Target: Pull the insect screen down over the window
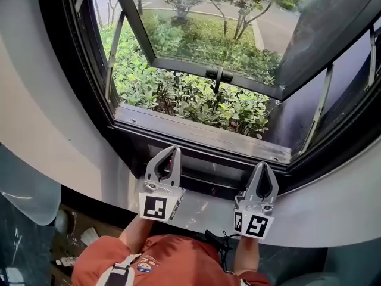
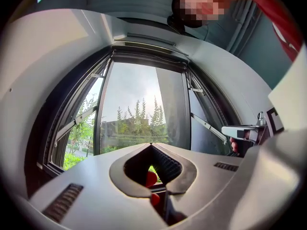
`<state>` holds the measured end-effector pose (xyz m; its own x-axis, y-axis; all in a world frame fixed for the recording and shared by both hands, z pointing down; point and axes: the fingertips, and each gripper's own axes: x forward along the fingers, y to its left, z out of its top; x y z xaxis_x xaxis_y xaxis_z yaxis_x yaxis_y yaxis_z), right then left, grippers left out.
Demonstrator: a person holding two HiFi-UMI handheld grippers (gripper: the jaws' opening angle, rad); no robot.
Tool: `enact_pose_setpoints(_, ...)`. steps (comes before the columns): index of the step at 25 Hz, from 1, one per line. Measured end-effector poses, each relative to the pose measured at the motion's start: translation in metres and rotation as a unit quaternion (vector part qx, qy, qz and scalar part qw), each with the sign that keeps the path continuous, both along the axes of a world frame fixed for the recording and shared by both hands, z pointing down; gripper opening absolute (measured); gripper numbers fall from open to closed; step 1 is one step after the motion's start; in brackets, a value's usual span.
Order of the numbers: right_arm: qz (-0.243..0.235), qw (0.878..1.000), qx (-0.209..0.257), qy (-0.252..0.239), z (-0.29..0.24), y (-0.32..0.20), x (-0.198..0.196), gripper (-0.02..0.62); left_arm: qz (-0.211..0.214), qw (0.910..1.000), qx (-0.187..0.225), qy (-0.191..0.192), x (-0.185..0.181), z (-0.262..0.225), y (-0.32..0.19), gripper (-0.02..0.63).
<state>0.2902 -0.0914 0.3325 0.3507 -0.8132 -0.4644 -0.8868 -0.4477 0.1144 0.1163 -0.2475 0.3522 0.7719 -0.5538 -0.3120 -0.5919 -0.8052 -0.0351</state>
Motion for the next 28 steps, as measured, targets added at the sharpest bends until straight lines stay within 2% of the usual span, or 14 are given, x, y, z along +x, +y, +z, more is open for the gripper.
enact_pose_setpoints(7,0.004,0.998,0.029,0.062,-0.047,-0.009,-0.003,0.009,0.007,0.9992,0.035,0.015,0.001,-0.036,-0.011,0.005)
enact_pose_setpoints(12,0.011,0.992,0.060,0.109,-0.094,-0.009,-0.002,0.009,-0.003,0.9963,0.079,0.035,-0.001,-0.077,-0.026,0.005)
enact_pose_setpoints(20,0.019,0.978,0.107,0.180,-0.164,-0.012,-0.007,0.009,-0.011,0.9884,0.140,0.059,0.001,-0.139,-0.044,0.005)
enact_pose_setpoints(25,0.025,0.967,0.122,0.224,-0.212,-0.019,-0.009,0.009,-0.016,0.9805,0.178,0.082,-0.001,-0.189,-0.051,0.006)
enact_pose_setpoints(28,0.036,0.957,0.123,0.259,-0.243,-0.023,-0.011,0.009,-0.023,0.9736,0.211,0.083,0.000,-0.222,-0.054,0.005)
